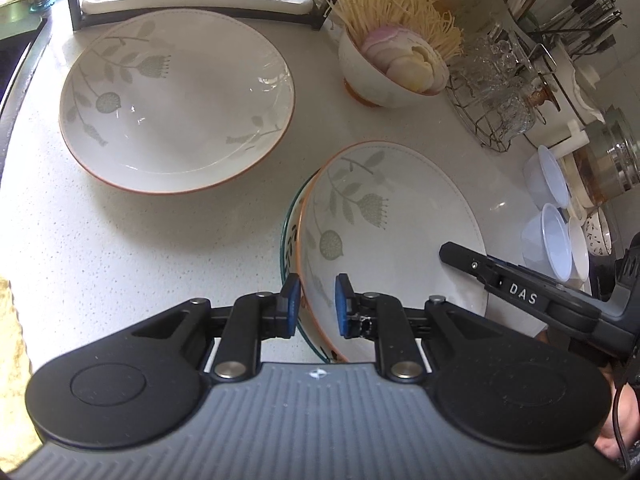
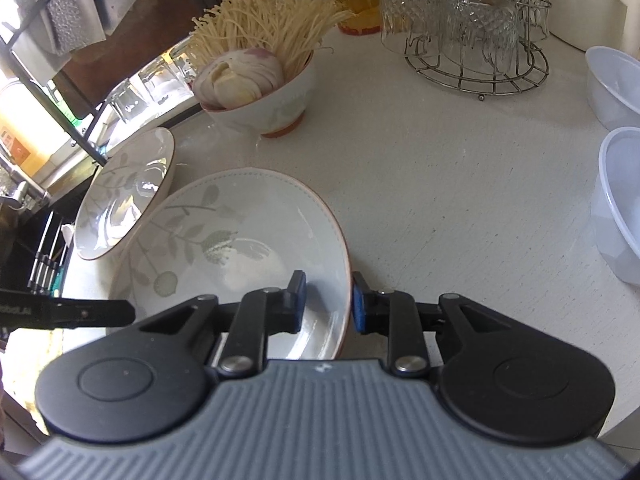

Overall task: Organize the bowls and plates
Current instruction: 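Lower the leaf bowl onto the floral plate and open both grippers, then raise both open grippers away from the stacked bowl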

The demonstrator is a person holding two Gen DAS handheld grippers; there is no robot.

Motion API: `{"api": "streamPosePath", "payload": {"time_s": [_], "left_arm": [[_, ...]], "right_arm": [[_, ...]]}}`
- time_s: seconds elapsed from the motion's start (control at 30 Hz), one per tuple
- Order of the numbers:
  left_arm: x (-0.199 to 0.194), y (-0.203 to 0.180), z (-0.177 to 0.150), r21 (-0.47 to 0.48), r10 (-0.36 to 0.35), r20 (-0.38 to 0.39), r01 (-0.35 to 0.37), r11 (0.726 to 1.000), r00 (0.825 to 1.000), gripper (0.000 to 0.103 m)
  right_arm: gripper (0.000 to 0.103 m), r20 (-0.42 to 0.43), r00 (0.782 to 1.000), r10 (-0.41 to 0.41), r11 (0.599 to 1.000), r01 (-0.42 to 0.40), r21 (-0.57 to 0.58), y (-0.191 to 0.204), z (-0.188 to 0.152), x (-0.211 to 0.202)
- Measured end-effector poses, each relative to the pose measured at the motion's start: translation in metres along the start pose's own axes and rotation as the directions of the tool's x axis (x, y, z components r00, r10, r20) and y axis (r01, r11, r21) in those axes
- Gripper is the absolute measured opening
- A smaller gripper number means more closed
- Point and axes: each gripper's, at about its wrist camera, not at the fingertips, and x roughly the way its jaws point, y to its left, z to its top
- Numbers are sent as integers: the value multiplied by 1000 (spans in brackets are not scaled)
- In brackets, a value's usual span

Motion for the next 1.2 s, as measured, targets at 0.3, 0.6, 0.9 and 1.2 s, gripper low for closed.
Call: {"api": "streamPosePath", "payload": {"time_s": [0.3,0.6,0.9,1.2], "left_arm": [[-16,4,-2,-10,2,31,-2,1000,1000,24],[-49,-11,-3,-1,42,130,-43,999,991,24],[-97,-45,-4,43,50,236,-62,997,970,29],[-140,-82,-12,86,28,336,-60,994,941,38]], "right_arm": [[27,2,1000,-8,1000,8,0,1,0,1],[27,64,998,-27,999,29,-35,7,9,-22],[27,186,983,7,998,4,-59,17,22,-80],[27,288,955,73,994,-45,-102,27,23,-145]]}}
